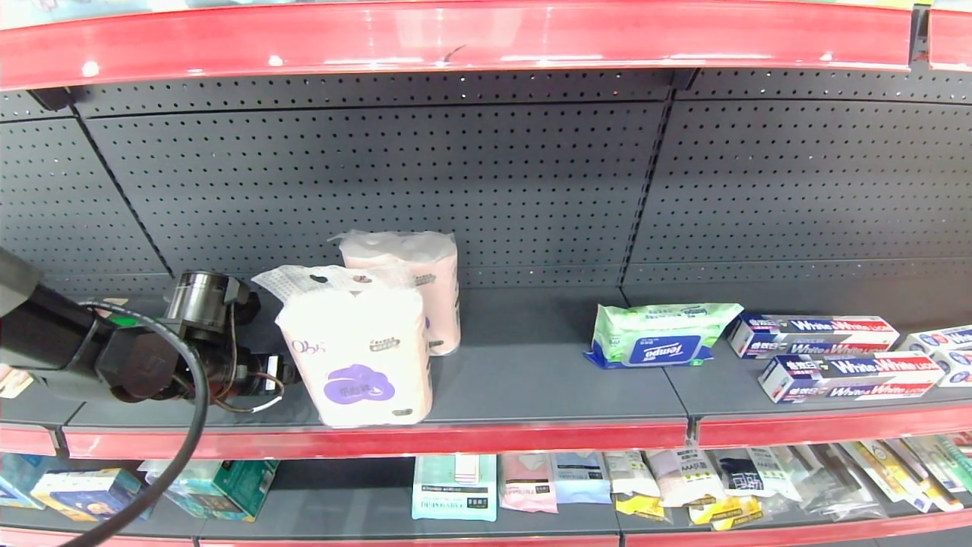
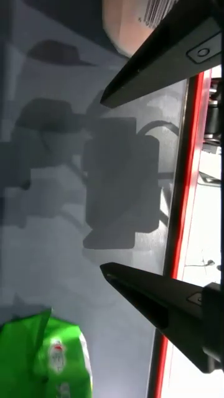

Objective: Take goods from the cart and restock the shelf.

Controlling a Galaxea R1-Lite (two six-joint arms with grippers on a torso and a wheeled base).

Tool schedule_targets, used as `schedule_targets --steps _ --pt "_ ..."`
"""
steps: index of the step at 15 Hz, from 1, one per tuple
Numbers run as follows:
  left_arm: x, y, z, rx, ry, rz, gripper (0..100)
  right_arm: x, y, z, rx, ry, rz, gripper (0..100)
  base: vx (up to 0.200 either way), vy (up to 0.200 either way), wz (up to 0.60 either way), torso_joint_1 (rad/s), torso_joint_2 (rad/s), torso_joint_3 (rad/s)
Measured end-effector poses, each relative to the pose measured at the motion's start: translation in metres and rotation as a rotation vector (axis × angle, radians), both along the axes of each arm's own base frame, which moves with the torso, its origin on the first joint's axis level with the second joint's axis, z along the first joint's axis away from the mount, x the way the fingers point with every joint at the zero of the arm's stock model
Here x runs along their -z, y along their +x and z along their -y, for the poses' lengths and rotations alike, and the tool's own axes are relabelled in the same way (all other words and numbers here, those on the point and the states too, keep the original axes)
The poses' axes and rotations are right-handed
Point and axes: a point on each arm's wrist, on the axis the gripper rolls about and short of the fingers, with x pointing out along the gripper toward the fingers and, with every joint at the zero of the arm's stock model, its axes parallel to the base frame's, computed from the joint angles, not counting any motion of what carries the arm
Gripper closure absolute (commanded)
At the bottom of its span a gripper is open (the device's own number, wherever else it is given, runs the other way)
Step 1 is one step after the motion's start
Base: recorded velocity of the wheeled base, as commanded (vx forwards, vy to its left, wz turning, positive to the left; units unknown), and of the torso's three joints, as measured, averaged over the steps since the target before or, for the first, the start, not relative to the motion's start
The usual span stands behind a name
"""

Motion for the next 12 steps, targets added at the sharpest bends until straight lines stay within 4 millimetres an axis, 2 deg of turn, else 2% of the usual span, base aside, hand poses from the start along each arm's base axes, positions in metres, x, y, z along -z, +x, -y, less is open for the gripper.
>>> schedule_targets --steps 12 --pt "0.002 0.004 0.018 0.049 0.005 0.002 0 0.0 0.0 0.0 -0.001 0.0 0.0 0 0.0 0.0 0.0 0.0 0.0 0.0"
